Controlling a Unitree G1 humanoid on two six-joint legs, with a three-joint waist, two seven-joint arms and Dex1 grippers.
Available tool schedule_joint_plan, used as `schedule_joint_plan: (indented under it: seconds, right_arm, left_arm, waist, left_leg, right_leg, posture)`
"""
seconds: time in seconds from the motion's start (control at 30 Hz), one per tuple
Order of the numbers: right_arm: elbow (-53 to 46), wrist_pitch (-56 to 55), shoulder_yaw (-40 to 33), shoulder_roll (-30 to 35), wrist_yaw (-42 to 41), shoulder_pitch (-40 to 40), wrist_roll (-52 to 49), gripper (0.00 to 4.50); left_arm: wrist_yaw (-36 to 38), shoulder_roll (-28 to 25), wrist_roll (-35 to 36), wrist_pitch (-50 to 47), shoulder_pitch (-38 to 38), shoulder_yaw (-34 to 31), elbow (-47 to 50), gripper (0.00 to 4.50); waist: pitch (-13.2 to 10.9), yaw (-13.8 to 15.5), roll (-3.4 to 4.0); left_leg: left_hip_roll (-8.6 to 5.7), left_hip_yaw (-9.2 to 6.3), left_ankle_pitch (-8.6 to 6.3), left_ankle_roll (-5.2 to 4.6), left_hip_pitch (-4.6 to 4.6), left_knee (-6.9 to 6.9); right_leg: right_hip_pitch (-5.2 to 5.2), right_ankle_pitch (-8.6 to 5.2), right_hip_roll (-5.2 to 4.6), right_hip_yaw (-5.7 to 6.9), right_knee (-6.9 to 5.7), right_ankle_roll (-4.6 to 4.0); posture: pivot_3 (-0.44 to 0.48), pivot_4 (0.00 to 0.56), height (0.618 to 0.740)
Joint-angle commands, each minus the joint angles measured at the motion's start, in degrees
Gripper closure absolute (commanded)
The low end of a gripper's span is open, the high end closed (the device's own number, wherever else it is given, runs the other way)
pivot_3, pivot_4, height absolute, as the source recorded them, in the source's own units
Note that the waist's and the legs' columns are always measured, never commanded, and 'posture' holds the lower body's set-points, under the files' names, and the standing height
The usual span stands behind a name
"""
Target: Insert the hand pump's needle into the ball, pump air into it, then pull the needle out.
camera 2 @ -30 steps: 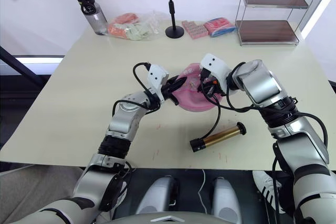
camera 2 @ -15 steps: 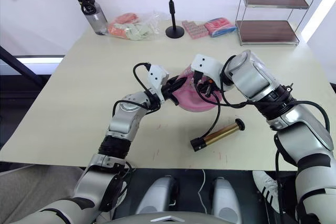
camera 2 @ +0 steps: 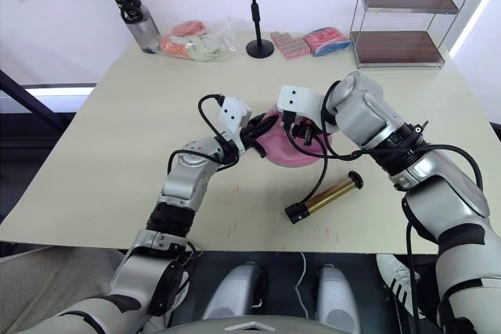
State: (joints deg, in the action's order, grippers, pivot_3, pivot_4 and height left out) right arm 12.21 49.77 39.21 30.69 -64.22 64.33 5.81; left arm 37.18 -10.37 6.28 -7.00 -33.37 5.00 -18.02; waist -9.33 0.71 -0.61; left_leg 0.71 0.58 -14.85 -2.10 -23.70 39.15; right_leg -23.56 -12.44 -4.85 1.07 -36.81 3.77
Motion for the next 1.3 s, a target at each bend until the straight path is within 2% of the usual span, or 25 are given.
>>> schedule_joint_plan:
  seconds: [0.03, 0.6, 0.73, 0.83, 1.03, 1.13, 1.3]
  right_arm:
    - [1.5, -0.7, 2.9, -0.6, -0.9, -2.1, 2.2, 4.45]
    - [9.9, -6.0, 3.4, -5.4, -0.9, -4.1, 8.8, 4.45]
    - [12.2, -7.7, 4.0, -6.6, -0.2, -5.1, 11.0, 4.45]
    - [13.9, -8.8, 4.1, -7.5, 0.6, -5.9, 12.7, 4.45]
    - [17.2, -9.8, 3.1, -9.5, 2.3, -7.0, 14.6, 4.45]
    - [16.1, -10.0, 1.9, -9.5, 2.0, -7.8, 14.1, 4.45]
    - [8.4, -6.3, -5.5, -8.1, 0.9, -9.0, 10.2, 4.45]
  left_arm:
    - [0.4, 1.3, 0.4, -2.0, 1.4, 1.6, -1.0, 4.50]
    - [0.1, 1.2, 0.7, -2.9, 2.0, 1.6, 0.3, 4.50]
    - [-0.1, 1.1, 0.6, -3.0, 2.1, 1.6, 0.3, 4.50]
    - [-0.1, 1.1, 0.7, -3.1, 2.1, 1.5, 0.3, 4.50]
    - [-0.1, 0.9, 0.7, -3.2, 2.2, 1.5, 0.3, 4.50]
    - [0.0, 0.8, 0.7, -3.2, 2.2, 1.5, 0.2, 4.50]
    - [0.2, 0.6, 0.6, -3.0, 2.0, 1.5, -0.1, 4.50]
  waist:
    - [0.1, 0.0, 0.01]
    - [1.1, -0.6, 0.02]
    - [1.1, -0.7, 0.02]
    - [1.1, -0.9, -0.02]
    - [1.6, -1.4, -0.05]
    - [1.7, -1.5, -0.11]
    - [1.7, -1.4, -0.10]
  left_leg:
    - [0.00, 0.00, 0.00, 0.00, 0.00, 0.00]
    - [0.01, 0.00, 0.00, 0.00, 0.21, -0.08]
    - [0.01, 0.02, -0.01, 0.00, 0.50, -0.20]
    - [0.01, 0.02, -0.01, 0.00, 1.09, -0.55]
    - [0.01, -0.16, -0.01, 0.01, 1.29, -0.70]
    - [0.01, -0.16, -0.01, 0.01, 1.41, -0.76]
    - [0.02, -0.15, -0.01, 0.01, 1.38, -0.79]
  right_leg:
    - [0.00, 0.00, 0.00, 0.00, 0.00, 0.00]
    - [0.16, -0.02, 0.02, -0.01, 0.02, -0.01]
    - [0.42, -0.03, 0.02, -0.02, 0.08, -0.01]
    - [0.89, -0.05, 0.01, -0.07, 0.29, -0.01]
    - [0.98, -0.06, 0.01, -0.12, 0.30, -0.02]
    - [1.02, -0.08, 0.01, -0.15, 0.32, -0.05]
    - [1.00, -0.08, 0.00, -0.16, 0.35, -0.06]
  posture:
    - [0.000, 0.150, 0.740]
    - [0.000, 0.150, 0.740]
    - [0.000, 0.150, 0.740]
    - [0.000, 0.150, 0.740]
    - [0.000, 0.150, 0.740]
    - [0.000, 0.150, 0.740]
    - [0.000, 0.150, 0.740]
